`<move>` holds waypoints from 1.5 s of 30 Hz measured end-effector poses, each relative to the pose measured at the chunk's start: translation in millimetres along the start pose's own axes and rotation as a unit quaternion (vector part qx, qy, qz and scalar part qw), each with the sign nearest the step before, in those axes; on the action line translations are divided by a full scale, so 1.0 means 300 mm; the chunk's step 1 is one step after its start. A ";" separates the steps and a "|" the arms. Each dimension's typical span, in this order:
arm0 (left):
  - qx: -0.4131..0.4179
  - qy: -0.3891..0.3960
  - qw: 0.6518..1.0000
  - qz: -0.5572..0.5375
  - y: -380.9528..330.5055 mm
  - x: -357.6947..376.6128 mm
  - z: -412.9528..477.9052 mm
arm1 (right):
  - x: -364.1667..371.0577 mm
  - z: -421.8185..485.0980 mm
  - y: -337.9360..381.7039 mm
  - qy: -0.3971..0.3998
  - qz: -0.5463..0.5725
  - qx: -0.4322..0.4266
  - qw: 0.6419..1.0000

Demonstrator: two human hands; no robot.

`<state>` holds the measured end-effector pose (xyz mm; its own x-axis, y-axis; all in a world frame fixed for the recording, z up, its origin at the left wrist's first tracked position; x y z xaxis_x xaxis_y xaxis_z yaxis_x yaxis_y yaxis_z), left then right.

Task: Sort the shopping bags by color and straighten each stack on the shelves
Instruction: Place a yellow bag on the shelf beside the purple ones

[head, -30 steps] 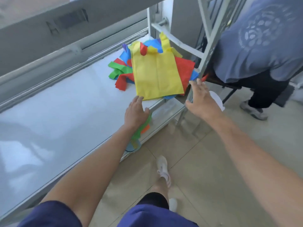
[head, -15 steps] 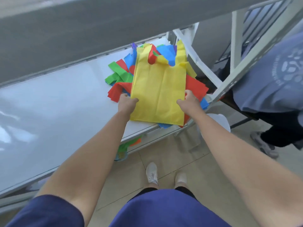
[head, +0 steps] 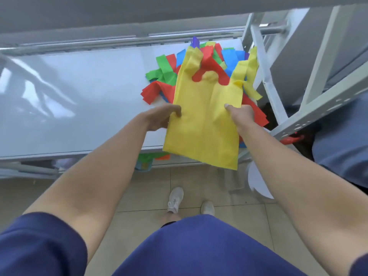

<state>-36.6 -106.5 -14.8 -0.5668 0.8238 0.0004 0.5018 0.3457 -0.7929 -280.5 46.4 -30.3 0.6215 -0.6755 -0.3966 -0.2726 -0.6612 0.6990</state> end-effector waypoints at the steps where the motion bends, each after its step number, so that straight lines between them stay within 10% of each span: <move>1: 0.000 0.020 0.999 -0.049 0.028 0.022 -0.023 | -0.006 -0.002 0.005 0.008 -0.021 -0.015 1.000; 16: 0.093 -0.244 0.942 -0.208 0.095 -0.101 -0.324 | 0.125 -0.183 0.223 0.209 0.004 -0.134 0.969; 22: 0.121 -0.388 0.871 -0.277 0.300 -0.421 -0.727 | 0.605 -0.523 0.244 0.447 -0.089 -0.048 0.889; 29: 0.163 -0.522 0.748 -0.376 0.780 -0.752 -1.417 | 1.257 -1.186 0.194 0.556 -0.224 -0.145 0.787; 36: 0.130 -0.658 0.631 -0.390 1.300 -0.999 -2.026 | 1.814 -1.862 -0.029 0.578 -0.268 -0.215 0.741; 45: 0.113 -0.714 0.589 -0.361 1.597 -1.392 -2.470 | 2.332 -2.372 -0.095 0.546 -0.299 -0.267 0.735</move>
<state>924.9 47.9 56.7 -0.6323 -0.7747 0.0027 -0.2156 0.1727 -0.9611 684.6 -175.1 95.7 0.8113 0.5429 -0.2169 0.4357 -0.3141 0.8435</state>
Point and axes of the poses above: each hand's wrist, its own z-axis towards the middle knuckle, its own x-axis out of the palm, y = z × x, the point moved 10 cm from there along z, towards the middle knuckle, and after that the axes turned 7 degrees about x, right-handed, at the moved point
